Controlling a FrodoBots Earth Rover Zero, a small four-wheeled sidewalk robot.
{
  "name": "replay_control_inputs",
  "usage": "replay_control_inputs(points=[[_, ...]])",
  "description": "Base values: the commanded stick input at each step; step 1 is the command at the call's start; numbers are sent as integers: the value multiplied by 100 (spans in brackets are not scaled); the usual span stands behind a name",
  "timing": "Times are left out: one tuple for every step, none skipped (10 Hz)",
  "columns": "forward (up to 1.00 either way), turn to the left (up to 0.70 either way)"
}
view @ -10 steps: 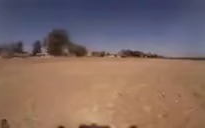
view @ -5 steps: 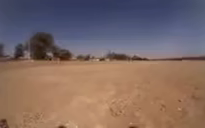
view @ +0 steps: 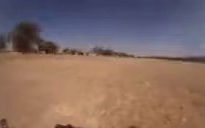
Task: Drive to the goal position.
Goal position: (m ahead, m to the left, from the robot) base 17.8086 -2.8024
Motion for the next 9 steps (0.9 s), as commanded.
replay_control_inputs(points=[[100,0],[100,0],[100,0],[100,0],[100,0],[100,0],[100,0],[100,0],[100,0]])
